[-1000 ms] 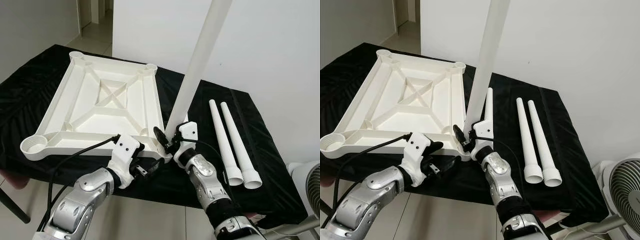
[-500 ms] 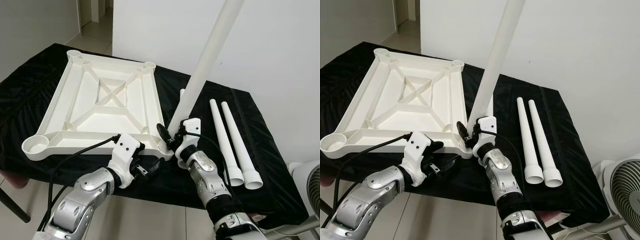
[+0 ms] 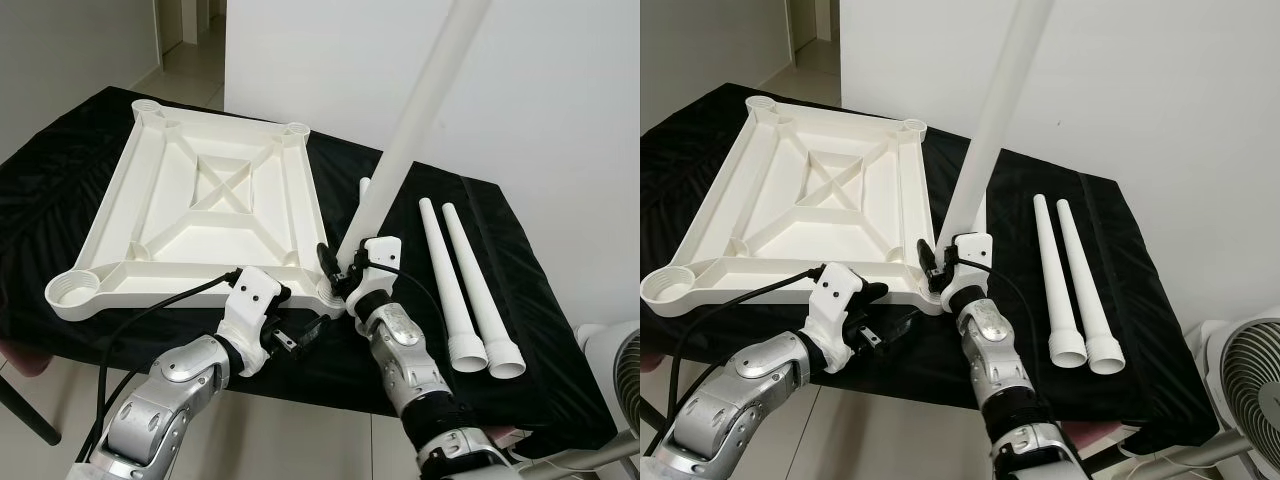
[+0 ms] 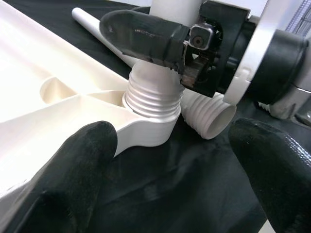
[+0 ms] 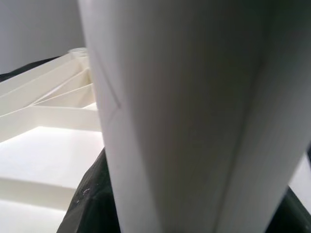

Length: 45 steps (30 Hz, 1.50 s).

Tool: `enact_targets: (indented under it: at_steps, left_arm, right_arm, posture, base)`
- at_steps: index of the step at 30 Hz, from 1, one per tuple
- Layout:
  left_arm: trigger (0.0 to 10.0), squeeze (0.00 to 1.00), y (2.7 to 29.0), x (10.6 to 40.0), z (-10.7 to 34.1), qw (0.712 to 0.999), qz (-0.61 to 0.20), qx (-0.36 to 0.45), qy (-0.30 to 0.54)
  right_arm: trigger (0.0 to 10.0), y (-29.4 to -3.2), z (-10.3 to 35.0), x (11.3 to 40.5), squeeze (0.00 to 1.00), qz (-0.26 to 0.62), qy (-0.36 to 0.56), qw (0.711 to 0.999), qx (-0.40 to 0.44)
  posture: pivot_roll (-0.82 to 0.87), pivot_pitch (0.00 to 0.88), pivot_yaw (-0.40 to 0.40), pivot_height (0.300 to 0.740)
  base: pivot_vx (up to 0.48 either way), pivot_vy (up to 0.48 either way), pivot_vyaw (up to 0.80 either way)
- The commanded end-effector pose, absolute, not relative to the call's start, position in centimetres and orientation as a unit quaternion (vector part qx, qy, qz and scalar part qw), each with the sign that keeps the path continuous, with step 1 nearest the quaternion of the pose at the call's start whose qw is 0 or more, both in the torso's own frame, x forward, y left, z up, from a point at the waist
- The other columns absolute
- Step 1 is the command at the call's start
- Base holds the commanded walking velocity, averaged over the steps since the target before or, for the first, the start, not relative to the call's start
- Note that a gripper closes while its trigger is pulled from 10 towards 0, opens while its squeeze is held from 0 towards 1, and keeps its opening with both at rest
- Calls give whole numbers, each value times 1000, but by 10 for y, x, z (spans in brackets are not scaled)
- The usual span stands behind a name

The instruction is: Building children table

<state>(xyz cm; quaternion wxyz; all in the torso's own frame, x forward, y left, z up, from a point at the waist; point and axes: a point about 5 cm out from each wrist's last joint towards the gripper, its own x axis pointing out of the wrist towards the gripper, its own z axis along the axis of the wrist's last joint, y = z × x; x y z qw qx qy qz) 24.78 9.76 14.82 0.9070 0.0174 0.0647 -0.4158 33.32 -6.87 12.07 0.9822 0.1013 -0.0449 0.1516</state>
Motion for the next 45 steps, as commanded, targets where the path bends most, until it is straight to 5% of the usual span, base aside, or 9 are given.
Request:
enact_targets:
  at_steps: [1,8,15,16,29,30,31,44,45]
  left_arm:
    - [10000,0,92,247,150,900,-430,18,63]
    - [10000,0,90,248,151,901,-430,17,59]
    - [10000,0,88,247,152,901,-431,12,56]
    - [10000,0,86,247,151,899,-433,11,56]
    - [10000,0,78,245,153,892,-449,9,50]
    - [10000,0,77,245,153,892,-450,9,50]
    - [10000,0,76,244,153,891,-452,9,51]
    - [10000,0,66,243,154,884,-464,12,47]
    - [10000,0,66,243,154,884,-465,12,46]
  right_arm:
    - [10000,-80,91,329,0,78,32,990,110]
    - [10000,-54,99,322,0,94,18,989,110]
    - [10000,-59,104,324,0,92,-8,992,91]
    - [10000,-61,105,325,1000,90,-11,991,93]
    - [10000,-81,120,329,1000,142,-49,985,82]
    - [10000,-85,123,331,369,150,-55,985,69]
    - [10000,-90,124,332,0,168,-58,983,51]
    - [10000,-116,129,341,0,321,-47,946,-25]
    - [9176,-117,129,342,0,332,-41,942,-28]
  posture:
    - [86,25,-158,740]
    - [85,24,-162,740]
    - [86,27,-165,740]
    - [86,27,-165,740]
    - [73,21,-167,740]
    - [69,19,-166,740]
    - [68,15,-167,740]
    - [67,4,-171,740]
    - [68,0,-171,740]
  base:
    - [0,0,0]
    - [0,0,0]
    - [0,0,0]
    - [0,0,0]
    - [0,0,0]
    - [0,0,0]
    - [0,0,0]
    - [0,0,0]
    - [0,0,0]
